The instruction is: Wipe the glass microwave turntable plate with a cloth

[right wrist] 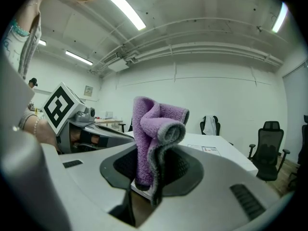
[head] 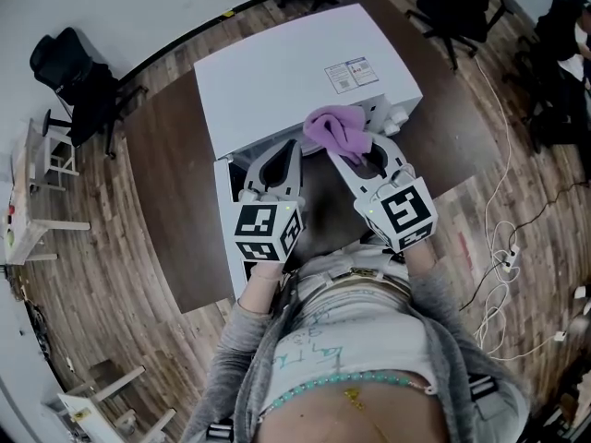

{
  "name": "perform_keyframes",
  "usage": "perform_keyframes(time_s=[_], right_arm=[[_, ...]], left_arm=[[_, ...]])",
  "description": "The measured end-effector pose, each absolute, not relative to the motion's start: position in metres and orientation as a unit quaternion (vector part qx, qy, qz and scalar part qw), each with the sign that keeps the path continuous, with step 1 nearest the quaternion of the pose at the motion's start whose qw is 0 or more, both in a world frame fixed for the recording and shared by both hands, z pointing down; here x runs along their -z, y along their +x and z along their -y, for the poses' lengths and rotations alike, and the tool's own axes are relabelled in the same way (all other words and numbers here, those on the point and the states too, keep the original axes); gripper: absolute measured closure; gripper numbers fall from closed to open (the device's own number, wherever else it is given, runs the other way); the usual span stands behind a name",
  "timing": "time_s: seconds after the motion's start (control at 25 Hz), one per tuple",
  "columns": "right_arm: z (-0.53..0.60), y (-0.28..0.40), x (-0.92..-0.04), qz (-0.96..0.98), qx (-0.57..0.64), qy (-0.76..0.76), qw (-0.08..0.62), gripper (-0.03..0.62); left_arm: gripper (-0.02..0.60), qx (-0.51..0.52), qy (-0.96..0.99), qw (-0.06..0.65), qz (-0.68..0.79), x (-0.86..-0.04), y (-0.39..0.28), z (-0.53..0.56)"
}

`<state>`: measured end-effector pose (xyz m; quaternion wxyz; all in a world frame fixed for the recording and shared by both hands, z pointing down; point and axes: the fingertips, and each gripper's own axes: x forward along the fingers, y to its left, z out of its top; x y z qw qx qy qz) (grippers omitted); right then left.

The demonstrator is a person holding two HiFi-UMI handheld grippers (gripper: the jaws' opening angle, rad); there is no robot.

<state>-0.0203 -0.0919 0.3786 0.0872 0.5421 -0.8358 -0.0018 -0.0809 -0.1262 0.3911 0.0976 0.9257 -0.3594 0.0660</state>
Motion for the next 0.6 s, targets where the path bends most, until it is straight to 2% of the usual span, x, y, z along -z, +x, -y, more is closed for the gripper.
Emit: perform_keyframes(time_s=[0.6], right_arm=[[0.105,-0.025,-0.386,0.843,-0.004,0.529,0.096,0.477]], left_arm=[[0.571,-0.071,0.925,0.103,0.359,-0.393,-0.085,0.132]])
